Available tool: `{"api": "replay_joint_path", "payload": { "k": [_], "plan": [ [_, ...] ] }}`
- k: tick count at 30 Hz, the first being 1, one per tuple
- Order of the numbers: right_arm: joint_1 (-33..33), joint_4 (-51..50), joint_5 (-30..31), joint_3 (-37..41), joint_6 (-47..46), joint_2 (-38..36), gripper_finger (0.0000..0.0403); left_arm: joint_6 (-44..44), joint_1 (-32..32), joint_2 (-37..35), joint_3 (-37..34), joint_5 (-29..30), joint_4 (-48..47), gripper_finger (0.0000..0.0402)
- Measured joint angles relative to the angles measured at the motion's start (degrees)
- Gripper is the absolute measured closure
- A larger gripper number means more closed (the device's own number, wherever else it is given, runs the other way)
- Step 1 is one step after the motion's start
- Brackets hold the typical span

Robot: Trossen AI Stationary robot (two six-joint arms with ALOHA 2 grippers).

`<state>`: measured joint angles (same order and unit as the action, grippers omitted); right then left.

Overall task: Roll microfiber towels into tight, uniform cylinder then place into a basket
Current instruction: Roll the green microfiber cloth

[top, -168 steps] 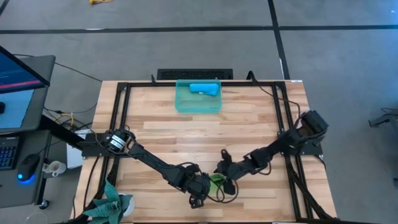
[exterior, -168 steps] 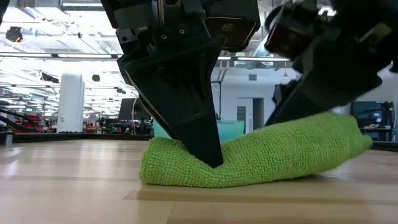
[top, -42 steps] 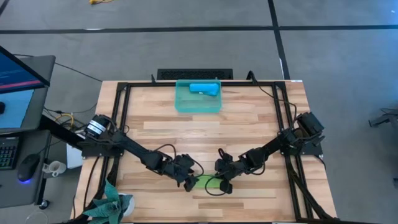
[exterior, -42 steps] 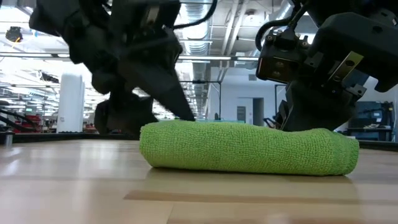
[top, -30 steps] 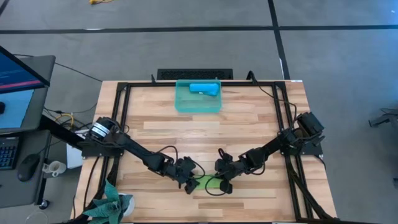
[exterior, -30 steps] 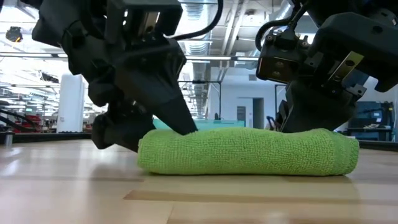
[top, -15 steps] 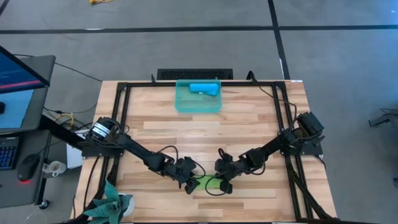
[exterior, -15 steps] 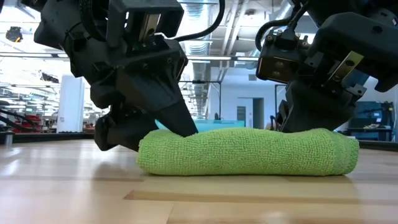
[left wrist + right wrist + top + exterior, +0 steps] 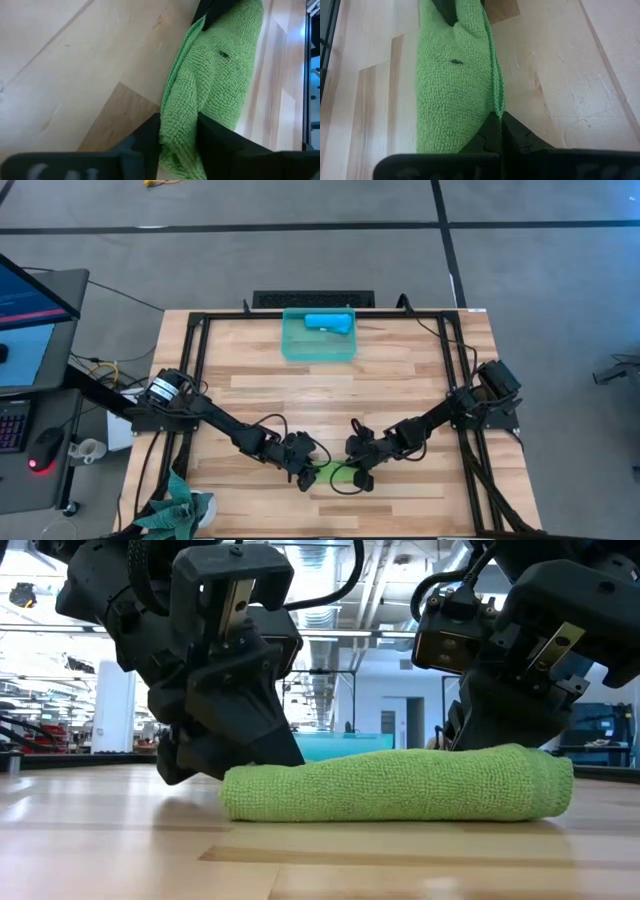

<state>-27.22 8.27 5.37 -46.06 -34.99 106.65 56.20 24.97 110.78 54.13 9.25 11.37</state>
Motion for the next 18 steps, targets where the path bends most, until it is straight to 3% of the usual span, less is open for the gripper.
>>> {"api": "replay_joint_path", "payload": {
  "k": [12,18],
  "plan": [
    [-0.09,0.4,0.07,0.05,0.47,0.0,0.0393,-2.1,0.04,0.06,0.0,1.33,0.42,0.0382],
    [-0.11,0.57,0.09,0.09,2.04,0.0,0.0394,-3.5,0.06,-0.02,-0.05,1.62,1.25,0.0394]
  ]
}}
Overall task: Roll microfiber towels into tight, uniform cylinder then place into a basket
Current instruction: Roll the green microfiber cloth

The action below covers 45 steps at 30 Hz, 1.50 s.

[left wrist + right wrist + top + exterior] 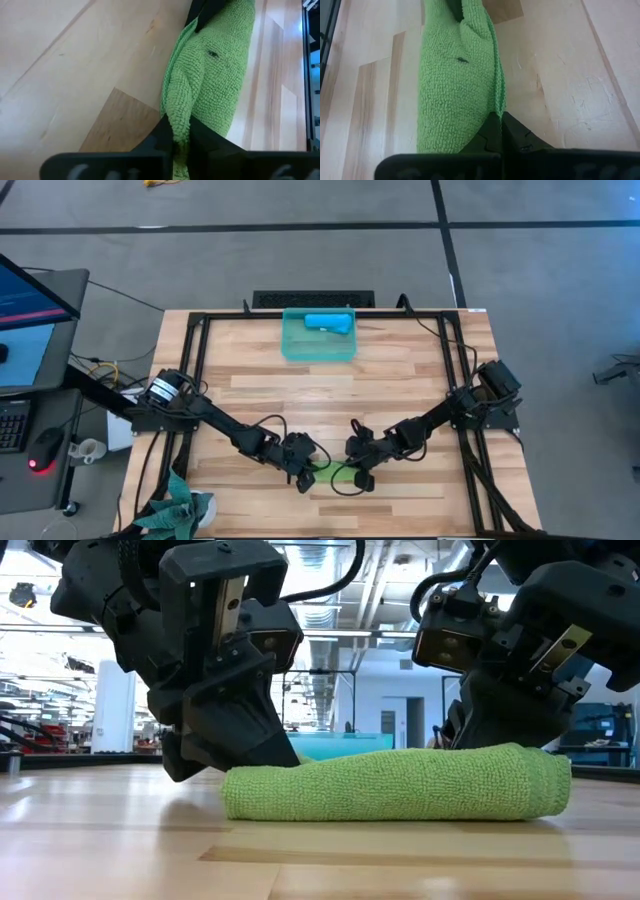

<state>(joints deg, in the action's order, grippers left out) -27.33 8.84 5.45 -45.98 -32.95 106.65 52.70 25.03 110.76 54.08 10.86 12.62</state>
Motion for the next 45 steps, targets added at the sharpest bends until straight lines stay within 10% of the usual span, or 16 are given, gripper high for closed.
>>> {"api": "replay_joint_path", "payload": {
  "k": [23,45],
  "plan": [
    [-4.07,-8.72,3.19,-8.34,4.54,0.39,0.039,-0.91,0.73,-3.85,0.06,-0.08,-5.07,0.0389],
    [1.73,-15.77,-1.51,-8.28,2.41,-4.82,0.0194,1.38,0.84,-3.83,0.05,1.89,-9.43,0.0388]
  ]
}}
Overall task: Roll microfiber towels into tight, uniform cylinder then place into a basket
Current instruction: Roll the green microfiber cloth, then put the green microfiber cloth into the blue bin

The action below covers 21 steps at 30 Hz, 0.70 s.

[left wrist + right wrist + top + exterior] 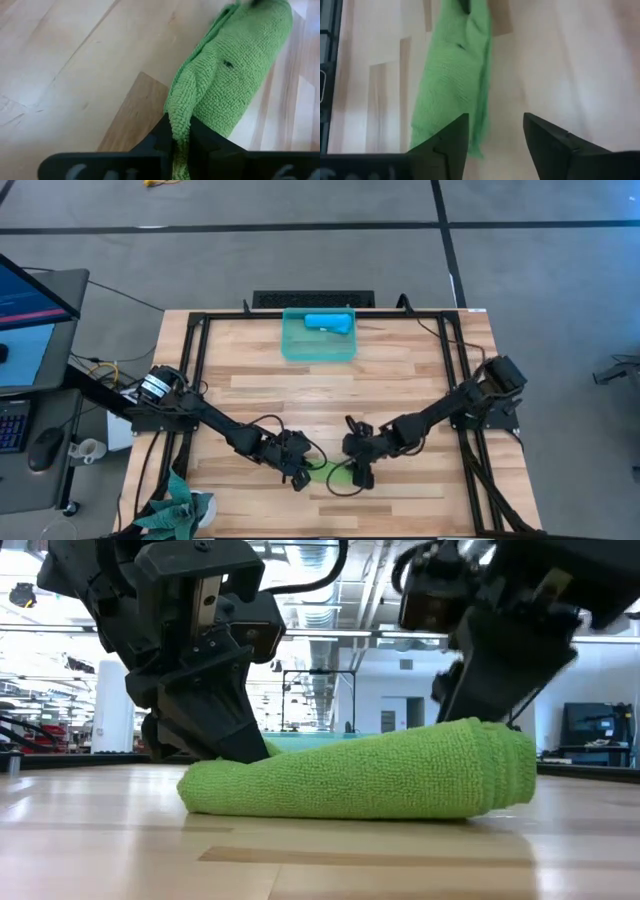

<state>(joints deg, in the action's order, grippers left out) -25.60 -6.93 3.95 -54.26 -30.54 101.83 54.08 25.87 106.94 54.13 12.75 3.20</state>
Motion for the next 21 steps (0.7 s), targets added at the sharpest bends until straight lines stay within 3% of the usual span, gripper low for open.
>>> {"api": "replay_joint_path", "payload": {
  "k": [4,10,16,21],
  "plan": [
    [0.02,-6.53,2.24,0.0,0.98,-5.87,0.0201,0.04,0.02,0.0,-0.02,-0.02,-0.03,0.0388],
    [-6.78,-8.49,12.36,4.64,-2.99,-13.09,0.0221,0.22,0.02,0.0,-0.02,-0.02,0.02,0.0388],
    [-13.9,5.87,15.56,11.02,-15.99,-10.85,0.0232,0.39,0.02,0.03,-0.02,-0.04,0.14,0.0388],
    [-14.82,17.09,14.67,11.15,-18.96,-5.87,0.0226,1.28,0.06,0.04,-0.02,-0.05,0.2,0.0388]
  ]
}}
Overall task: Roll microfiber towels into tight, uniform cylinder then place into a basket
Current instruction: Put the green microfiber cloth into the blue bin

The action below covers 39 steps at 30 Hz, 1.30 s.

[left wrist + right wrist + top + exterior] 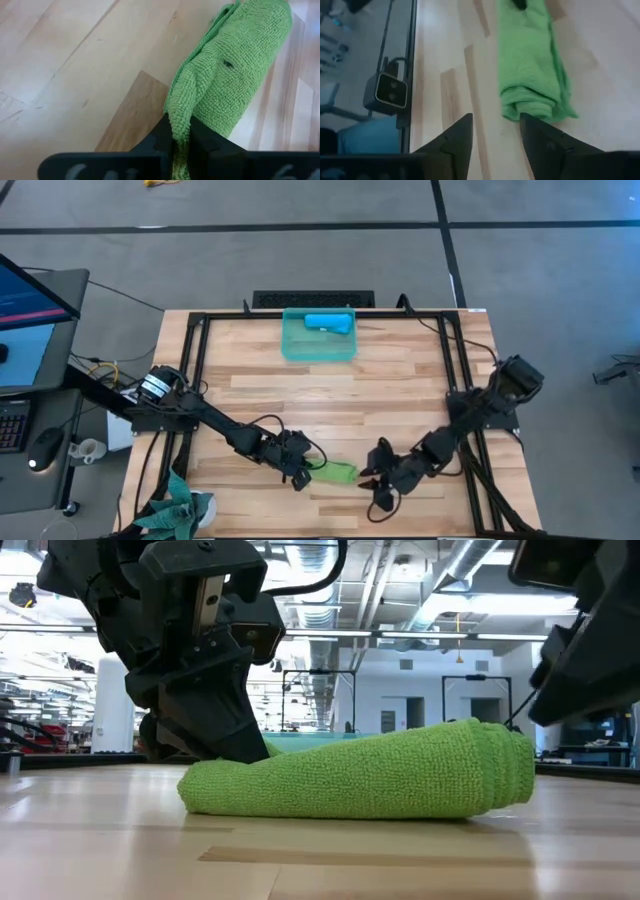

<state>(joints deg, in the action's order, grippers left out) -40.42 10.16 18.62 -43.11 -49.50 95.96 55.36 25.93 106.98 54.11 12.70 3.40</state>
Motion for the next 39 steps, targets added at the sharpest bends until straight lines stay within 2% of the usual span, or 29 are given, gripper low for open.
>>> {"api": "replay_joint_path", "payload": {
  "k": [7,10,14,19,21,25,32,35,39],
  "plan": [
    [2.39,2.92,-4.84,-0.07,2.34,1.84,0.0178,0.13,0.02,0.0,0.0,-0.44,-0.23,0.0388],
    [3.85,2.92,-10.43,-0.07,0.4,1.84,0.0158,0.19,0.02,0.0,0.0,-0.72,-0.33,0.0388],
    [5.65,2.53,-17.9,-0.07,-4.36,1.84,0.0153,0.19,0.02,0.0,0.0,-0.81,-0.39,0.0388],
    [3.28,-2.11,-18.87,-0.11,-4.06,1.84,0.0154,0.19,0.31,0.0,0.0,-0.86,-0.48,0.0388],
    [1.36,-6.09,-17.34,-0.11,-4.4,1.84,0.0154,0.19,0.57,0.0,0.0,-0.89,-0.49,0.0388],
    [-1.9,-12.48,-10.07,-0.22,-10.16,1.32,0.0154,0.19,0.7,0.0,0.0,-0.95,-0.52,0.0388],
    [-4.95,-23.2,1.67,-0.08,-12.47,-7.73,0.0155,1.12,0.68,0.0,0.0,-0.95,-0.53,0.0388],
    [-5.77,-23.93,8.31,-0.09,-12.25,-10.78,0.0155,1.17,0.69,0.0,0.02,-0.93,-0.52,0.0388],
    [-5.34,-16.88,13.24,-0.09,-9.68,-10.44,0.0155,1.15,0.7,0.0,0.0,-0.69,-0.52,0.0388]
  ]
}}
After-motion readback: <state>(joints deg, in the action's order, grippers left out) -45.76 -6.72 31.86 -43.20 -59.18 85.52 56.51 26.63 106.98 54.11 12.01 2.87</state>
